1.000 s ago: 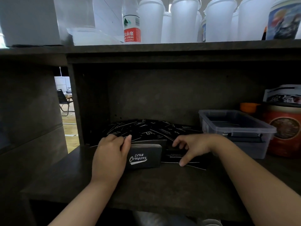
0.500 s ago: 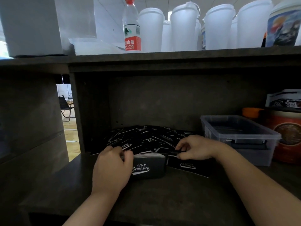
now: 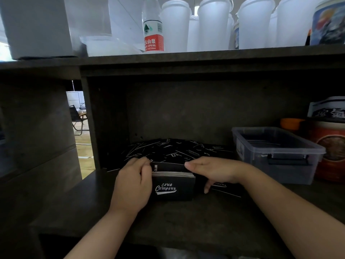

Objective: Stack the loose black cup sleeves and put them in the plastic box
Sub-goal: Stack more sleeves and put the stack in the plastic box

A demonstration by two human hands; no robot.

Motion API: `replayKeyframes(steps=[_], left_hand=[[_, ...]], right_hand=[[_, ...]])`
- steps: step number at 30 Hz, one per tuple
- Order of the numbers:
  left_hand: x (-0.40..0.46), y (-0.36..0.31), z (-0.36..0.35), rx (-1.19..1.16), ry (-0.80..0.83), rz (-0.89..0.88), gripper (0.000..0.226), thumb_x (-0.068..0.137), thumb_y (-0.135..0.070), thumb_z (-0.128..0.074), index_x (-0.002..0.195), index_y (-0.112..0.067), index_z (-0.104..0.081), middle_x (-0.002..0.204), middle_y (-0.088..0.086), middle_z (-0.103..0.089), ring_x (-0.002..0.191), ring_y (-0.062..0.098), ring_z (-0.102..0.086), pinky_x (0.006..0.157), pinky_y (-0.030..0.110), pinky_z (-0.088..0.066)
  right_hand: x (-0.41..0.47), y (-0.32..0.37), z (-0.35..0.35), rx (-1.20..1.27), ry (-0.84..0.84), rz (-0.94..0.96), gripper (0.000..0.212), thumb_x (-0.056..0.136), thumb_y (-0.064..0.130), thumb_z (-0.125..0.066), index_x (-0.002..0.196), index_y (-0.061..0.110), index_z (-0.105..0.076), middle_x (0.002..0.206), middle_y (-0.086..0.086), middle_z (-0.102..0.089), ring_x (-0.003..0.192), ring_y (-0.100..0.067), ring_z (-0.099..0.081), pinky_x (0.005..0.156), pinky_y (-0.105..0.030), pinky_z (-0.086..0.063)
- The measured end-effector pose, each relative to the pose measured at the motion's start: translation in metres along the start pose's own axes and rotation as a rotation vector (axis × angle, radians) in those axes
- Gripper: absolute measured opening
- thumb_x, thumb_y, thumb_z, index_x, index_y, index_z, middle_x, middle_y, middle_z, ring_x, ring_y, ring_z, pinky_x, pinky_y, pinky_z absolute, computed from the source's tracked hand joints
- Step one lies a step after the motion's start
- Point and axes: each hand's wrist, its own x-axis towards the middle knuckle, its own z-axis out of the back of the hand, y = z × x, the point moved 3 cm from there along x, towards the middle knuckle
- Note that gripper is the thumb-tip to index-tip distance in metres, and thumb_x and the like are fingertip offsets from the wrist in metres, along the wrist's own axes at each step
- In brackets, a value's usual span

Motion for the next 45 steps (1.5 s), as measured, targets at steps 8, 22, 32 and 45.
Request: replayKeyframes(steps=[8, 22, 32, 45], left_hand=[[0.000, -0.003, -0.002, 0.054, 0.000, -0.049, 0.018, 0.097, -0.032, -0.047, 0.085, -0.027, -0.060, 0.085, -0.013, -0.055, 0.077, 0.000, -0.054, 0.064, 0.021, -0.041], [0.000, -0.001, -0.003, 0.195, -0.024, 0.058, 0.035, 0.095, -0.027, -0.050, 0.066, -0.015, -0.065, 0.082, -0.009, -0.048, 0.066, 0.003, -0.051, 0.056, 0.010, -0.029], [0.001, 0.002, -0.004, 0.227, -0.020, 0.059, 0.035, 0.095, -0.029, -0.049, 0.069, -0.015, -0.067, 0.082, -0.010, -0.048, 0.067, 0.002, -0.051, 0.056, 0.012, -0.030], [0.001, 0.001, -0.003, 0.180, -0.024, 0.044, 0.025, 0.098, -0.034, -0.041, 0.085, -0.024, -0.059, 0.086, -0.010, -0.050, 0.072, 0.004, -0.051, 0.057, 0.012, -0.031]], right_hand=[[0.007, 0.005, -0.011, 0.143, -0.032, 0.067, 0.027, 0.100, 0.037, -0.043, 0.119, 0.018, -0.051, 0.116, -0.001, -0.058, 0.101, -0.011, -0.062, 0.074, -0.028, -0.058], [-0.013, -0.032, 0.041, -0.553, -0.036, -0.444, 0.102, 0.067, 0.050, -0.082, 0.144, 0.035, -0.017, 0.141, -0.004, -0.041, 0.126, -0.023, -0.045, 0.104, -0.039, -0.041], [-0.006, -0.028, 0.044, -0.441, -0.158, -0.250, 0.062, 0.076, 0.022, -0.081, 0.125, 0.029, -0.043, 0.106, 0.007, -0.055, 0.096, -0.011, -0.058, 0.073, -0.023, -0.046], [0.003, 0.005, 0.021, -0.072, -0.408, 0.262, 0.036, 0.079, 0.001, -0.076, 0.098, 0.028, -0.063, 0.106, 0.000, -0.065, 0.088, -0.012, -0.067, 0.083, -0.027, -0.057]])
